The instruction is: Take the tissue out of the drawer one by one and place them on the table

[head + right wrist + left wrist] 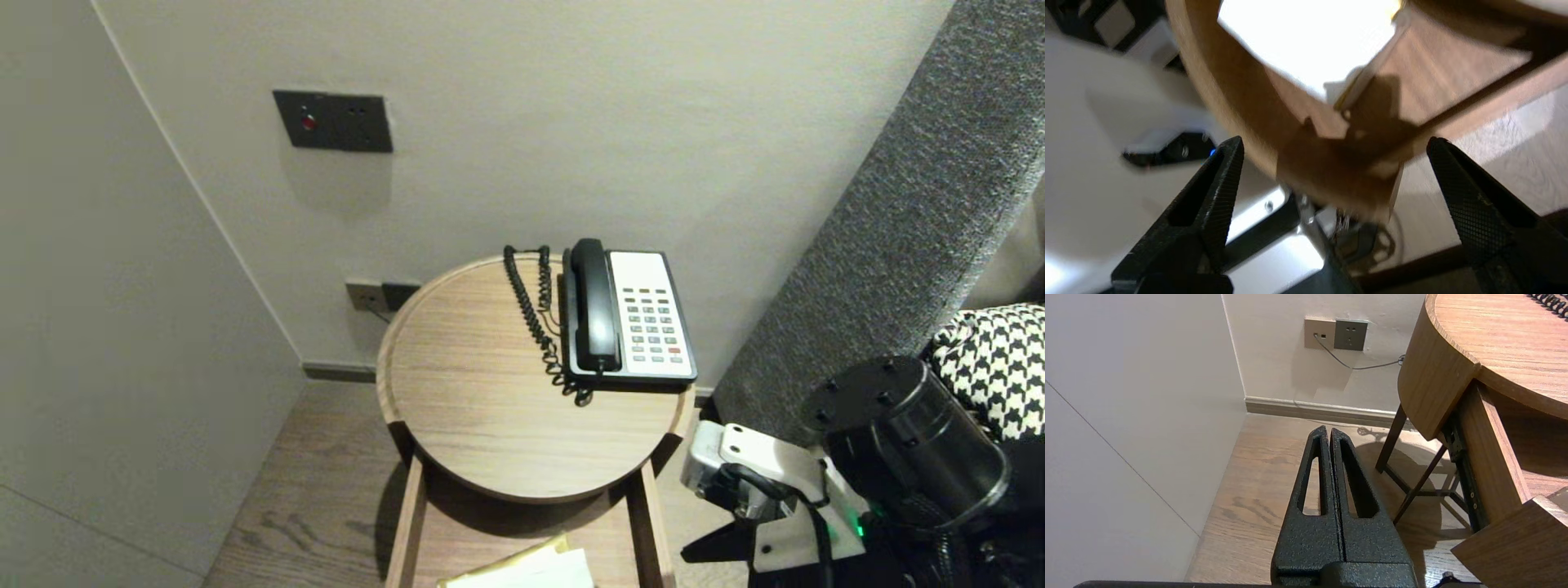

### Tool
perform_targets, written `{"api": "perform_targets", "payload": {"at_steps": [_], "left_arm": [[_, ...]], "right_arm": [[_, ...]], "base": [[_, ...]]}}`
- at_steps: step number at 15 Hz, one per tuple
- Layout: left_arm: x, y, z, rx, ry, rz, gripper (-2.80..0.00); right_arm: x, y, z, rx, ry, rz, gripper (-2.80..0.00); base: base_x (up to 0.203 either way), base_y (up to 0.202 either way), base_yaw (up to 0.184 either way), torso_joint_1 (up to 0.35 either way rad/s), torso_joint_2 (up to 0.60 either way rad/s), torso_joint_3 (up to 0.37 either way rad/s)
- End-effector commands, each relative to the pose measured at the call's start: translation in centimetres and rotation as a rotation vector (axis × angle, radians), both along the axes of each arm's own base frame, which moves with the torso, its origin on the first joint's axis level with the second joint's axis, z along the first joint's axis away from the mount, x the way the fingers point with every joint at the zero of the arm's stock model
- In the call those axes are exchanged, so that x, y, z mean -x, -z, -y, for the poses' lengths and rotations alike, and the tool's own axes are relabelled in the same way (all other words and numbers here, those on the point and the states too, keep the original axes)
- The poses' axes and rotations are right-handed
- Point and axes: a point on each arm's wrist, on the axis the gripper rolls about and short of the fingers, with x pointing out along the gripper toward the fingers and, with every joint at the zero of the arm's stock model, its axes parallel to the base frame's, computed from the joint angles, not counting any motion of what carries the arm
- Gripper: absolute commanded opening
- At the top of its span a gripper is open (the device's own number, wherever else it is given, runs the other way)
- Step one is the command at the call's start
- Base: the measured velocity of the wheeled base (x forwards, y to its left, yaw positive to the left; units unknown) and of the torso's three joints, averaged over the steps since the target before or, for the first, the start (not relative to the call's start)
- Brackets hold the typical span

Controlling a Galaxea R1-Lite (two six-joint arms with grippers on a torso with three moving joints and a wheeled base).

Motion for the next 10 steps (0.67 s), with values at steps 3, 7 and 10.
{"api": "perform_targets", "payload": {"at_steps": [3,7,10], "left_arm": [[0.0,0.0,0.0,0.0,0.0,0.001,-2.8],[0.0,0.0,0.0,0.0,0.0,0.0,-2.8],[0.0,0.0,0.0,0.0,-0.001,0.001,-2.8]], "right_arm": [[-1.0,1.0,-1.6,0.011,-0.024,-0.03,0.0],[-1.3,1.6,-2.3,0.025,-0.045,-0.057,0.0],[-1.8,1.9,-3.2,0.029,-0.059,-0.074,0.0]], "base": [[0.0,0.0,0.0,0.0,0.0,0.0],[0.0,0.0,0.0,0.0,0.0,0.0],[0.0,0.0,0.0,0.0,0.0,0.0]]}}
